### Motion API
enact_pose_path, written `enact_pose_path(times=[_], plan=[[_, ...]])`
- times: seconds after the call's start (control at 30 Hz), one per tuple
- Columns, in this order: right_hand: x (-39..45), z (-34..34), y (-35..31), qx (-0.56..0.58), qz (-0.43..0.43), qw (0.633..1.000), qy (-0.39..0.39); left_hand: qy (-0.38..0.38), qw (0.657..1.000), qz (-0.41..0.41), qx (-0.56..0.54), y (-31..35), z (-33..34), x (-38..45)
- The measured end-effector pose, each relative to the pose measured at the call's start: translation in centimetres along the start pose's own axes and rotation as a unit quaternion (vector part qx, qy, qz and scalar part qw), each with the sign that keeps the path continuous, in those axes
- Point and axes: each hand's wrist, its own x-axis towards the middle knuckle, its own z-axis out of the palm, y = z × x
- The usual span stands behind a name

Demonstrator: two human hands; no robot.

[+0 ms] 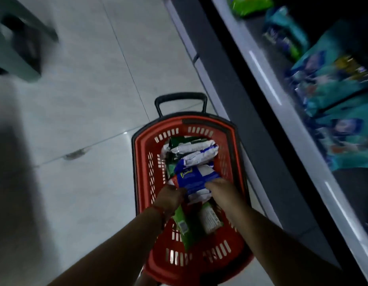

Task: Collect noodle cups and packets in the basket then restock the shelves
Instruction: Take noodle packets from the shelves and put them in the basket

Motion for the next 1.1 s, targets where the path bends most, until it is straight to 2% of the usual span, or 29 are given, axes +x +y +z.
enact_pose_path(times=[0.23,0.4,0.5,0.6,0.73,0.8,0.87,0.93,1.1], plan=[[11.2,3.8,1.6,-0.102,-0.021,0.991,0.087,0.081,0.995,0.014,-0.054,-4.7,3.9,12.5],[12.2,6.2,2.4,-0.155,0.020,0.984,0.080,0.038,0.999,0.020,-0.002,-2.9,5.6,11.0],[10.9,5.3,3.4,-0.154,-0.006,0.985,0.073,0.024,0.997,-0.019,-0.074,-3.7,5.0,9.5],[7.9,3.6,4.0,-0.125,-0.048,0.988,0.076,-0.042,0.993,-0.059,-0.097,-3.3,3.2,6.0],[4.2,1.7,3.5,-0.070,-0.076,0.992,0.069,-0.097,0.981,-0.047,-0.162,-2.8,0.5,0.0],[4.1,1.4,1.8,0.034,-0.036,0.998,0.041,-0.072,0.979,-0.017,-0.191,-3.2,-0.6,-2.2],[4.7,1.6,-0.8,0.155,0.032,0.987,-0.009,-0.021,0.977,0.025,-0.210,-3.9,-1.6,-3.6],[5.9,2.2,-3.7,0.209,0.085,0.973,-0.041,0.011,0.973,0.048,-0.227,-4.5,-2.4,-4.5],[11.8,6.2,-6.0,0.249,0.141,0.958,0.014,0.037,0.966,0.032,-0.252,-6.6,-3.2,-3.8]])
